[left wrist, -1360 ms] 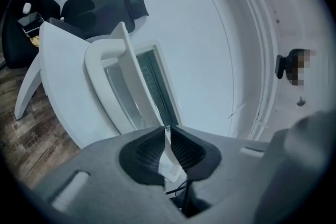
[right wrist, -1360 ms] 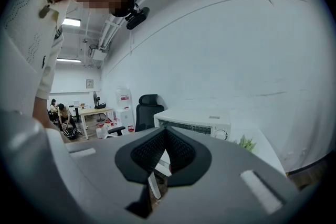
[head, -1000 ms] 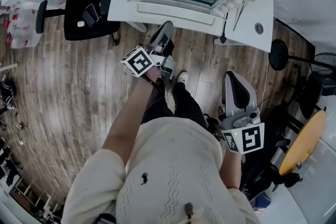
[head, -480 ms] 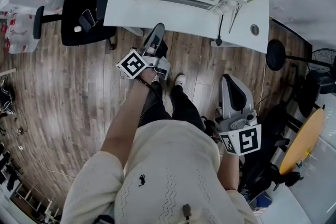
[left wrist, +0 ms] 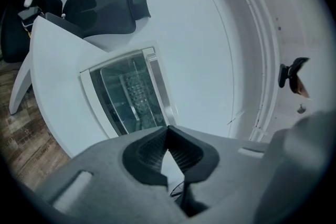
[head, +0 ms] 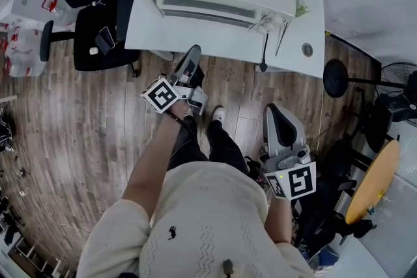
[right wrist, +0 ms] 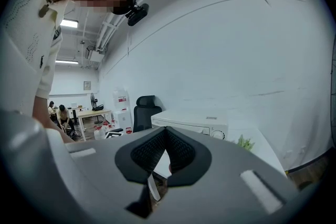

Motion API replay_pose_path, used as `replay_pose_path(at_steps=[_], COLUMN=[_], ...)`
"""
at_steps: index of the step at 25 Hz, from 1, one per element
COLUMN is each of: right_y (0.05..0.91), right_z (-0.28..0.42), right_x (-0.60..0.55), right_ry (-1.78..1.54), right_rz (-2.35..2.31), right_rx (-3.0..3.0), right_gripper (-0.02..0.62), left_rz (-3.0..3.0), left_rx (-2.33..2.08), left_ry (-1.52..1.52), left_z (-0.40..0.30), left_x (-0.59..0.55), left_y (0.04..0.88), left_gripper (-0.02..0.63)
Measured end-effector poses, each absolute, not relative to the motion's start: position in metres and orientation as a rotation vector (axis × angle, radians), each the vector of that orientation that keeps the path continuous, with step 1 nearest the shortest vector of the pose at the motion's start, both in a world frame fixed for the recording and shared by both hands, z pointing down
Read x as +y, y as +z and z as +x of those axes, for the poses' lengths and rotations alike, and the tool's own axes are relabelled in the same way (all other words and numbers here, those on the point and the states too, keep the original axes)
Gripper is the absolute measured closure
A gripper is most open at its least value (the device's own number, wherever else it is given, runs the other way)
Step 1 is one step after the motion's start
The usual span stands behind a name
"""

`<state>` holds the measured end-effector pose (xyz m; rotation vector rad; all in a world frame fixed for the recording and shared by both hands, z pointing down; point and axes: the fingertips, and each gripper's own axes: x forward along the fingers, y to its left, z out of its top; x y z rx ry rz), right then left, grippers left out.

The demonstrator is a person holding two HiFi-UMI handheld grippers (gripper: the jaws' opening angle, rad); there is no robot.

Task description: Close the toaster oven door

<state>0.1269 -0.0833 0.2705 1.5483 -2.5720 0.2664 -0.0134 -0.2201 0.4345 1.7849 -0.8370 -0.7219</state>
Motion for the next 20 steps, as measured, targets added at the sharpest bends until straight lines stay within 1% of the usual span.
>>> replay_pose_path(at_steps=[10,20], right_y=[0.267,0.269], right_z=[0.129,0.129], right_x=[-0.084,-0.086], right_ry=[0.253,0.271], right_rz=[1.539,1.539], right_rx=[-2.577,-2.595], right_gripper=[0.586,0.586], left_rz=[1.892,2.088], left_rx=[-0.846,-0.793], left_ry=[-0.671,-0.561], left_z=[-0.009,0.007], left_x=[-0.227,-0.209], left_y=[0.411,0.382], left_gripper=[0.604,0.604])
